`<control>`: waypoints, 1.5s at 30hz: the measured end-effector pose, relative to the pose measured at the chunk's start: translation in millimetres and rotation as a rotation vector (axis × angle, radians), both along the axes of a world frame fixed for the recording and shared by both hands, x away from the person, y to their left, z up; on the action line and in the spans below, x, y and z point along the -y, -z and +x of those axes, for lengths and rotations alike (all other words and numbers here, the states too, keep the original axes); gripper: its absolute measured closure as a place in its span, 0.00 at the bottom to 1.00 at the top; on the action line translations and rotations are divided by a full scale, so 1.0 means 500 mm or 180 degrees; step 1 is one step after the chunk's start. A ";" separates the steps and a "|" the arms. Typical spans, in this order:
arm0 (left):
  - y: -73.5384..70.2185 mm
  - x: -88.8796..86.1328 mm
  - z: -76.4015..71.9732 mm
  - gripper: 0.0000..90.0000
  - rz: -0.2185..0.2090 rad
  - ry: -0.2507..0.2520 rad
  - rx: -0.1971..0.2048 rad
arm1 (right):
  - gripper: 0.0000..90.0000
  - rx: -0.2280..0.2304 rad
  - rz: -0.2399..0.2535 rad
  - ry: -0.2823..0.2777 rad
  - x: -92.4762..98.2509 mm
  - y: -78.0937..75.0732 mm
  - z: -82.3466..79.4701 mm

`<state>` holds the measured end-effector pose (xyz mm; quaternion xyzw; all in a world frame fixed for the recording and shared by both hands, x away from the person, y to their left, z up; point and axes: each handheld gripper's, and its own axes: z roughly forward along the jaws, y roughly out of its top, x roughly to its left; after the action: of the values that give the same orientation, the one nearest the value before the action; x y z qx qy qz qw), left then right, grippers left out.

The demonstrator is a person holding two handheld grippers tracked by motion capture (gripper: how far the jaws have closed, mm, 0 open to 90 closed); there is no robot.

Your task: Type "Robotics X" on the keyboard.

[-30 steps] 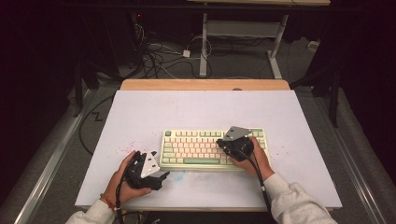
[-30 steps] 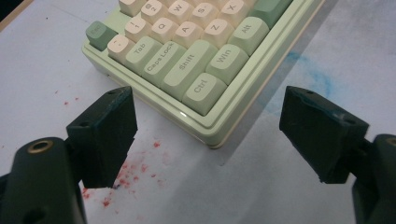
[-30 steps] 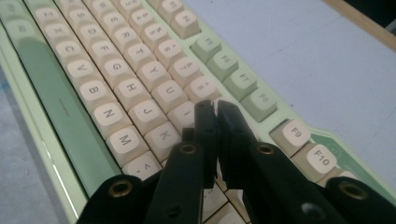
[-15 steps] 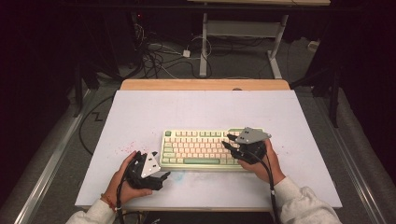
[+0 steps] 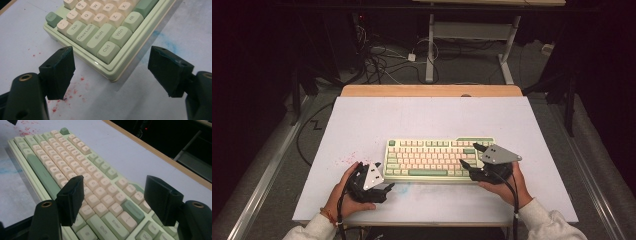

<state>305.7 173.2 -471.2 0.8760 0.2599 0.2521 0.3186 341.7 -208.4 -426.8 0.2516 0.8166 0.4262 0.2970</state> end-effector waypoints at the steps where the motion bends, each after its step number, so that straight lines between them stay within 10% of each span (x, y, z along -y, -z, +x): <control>1: -0.001 0.000 0.000 0.23 -0.0003 -0.0001 0.0004 | 0.34 0.0010 0.0013 0.0005 0.006 0.000 -0.004; 26: -0.022 0.008 0.014 0.35 -0.0165 -0.0171 -0.0107 | 0.28 -0.0021 -0.0038 0.0199 0.096 0.038 -0.081; 39: -0.049 0.049 0.058 0.71 -0.0285 -0.0033 -0.0350 | 0.26 -0.0051 -0.0097 0.0162 0.090 0.051 -0.091; 45: -0.057 0.080 0.079 0.87 -0.0138 0.0113 -0.0399 | 0.25 -0.0085 -0.0089 0.0170 0.088 0.054 -0.089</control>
<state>345.3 133.0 -442.9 0.8874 0.2691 0.1854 0.3251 297.3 -252.6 -453.7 0.2747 0.8193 0.4034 0.3009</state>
